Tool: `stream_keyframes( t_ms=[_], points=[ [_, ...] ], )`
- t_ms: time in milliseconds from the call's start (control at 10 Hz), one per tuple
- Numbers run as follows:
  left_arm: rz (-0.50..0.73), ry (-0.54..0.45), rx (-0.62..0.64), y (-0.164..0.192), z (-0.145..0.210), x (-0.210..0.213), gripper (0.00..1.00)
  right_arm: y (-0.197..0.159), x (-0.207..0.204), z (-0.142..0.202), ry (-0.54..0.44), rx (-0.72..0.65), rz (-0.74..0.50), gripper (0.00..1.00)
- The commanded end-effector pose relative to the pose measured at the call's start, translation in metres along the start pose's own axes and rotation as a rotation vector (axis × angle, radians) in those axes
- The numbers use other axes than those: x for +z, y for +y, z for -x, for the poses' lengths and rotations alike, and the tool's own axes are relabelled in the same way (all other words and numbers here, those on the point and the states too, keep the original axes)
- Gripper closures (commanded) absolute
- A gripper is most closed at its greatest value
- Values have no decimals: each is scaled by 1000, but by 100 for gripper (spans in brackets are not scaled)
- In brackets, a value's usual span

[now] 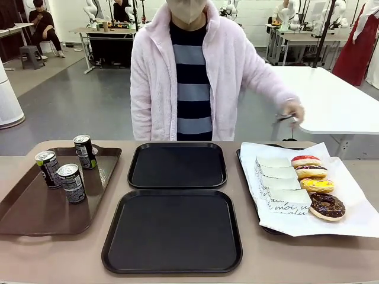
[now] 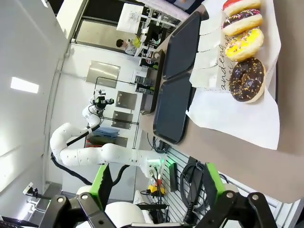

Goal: Set up donuts and drinks on trays.
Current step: Pick up one Pepsi coke and place it on the Flat Tray.

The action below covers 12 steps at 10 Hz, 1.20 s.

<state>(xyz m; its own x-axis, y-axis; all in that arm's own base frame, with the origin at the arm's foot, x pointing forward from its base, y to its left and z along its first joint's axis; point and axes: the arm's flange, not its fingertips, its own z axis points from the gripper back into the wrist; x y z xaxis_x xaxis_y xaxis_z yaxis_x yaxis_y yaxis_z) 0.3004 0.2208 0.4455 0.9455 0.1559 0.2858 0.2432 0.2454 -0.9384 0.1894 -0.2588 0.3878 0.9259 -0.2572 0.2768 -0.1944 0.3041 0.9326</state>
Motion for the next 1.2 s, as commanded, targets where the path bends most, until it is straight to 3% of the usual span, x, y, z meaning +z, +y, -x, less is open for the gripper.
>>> stream_keyframes(
  t_ms=[0, 700, 900, 1100],
  points=[
    [10, -7, 5, -2, 1, 1, 0, -1, 1, 1, 0, 11, -12, 0],
    [0, 1, 0, 0, 0, -1, 0, -1, 1, 1, 0, 11, -12, 0],
    [-212, 101, -89, -48, -9, -27, 0, -1, 1, 1, 0, 11, -12, 0],
    [-512, 188, -194, -85, -23, -67, 0, -1, 1, 1, 0, 11, -12, 0]
  ],
)
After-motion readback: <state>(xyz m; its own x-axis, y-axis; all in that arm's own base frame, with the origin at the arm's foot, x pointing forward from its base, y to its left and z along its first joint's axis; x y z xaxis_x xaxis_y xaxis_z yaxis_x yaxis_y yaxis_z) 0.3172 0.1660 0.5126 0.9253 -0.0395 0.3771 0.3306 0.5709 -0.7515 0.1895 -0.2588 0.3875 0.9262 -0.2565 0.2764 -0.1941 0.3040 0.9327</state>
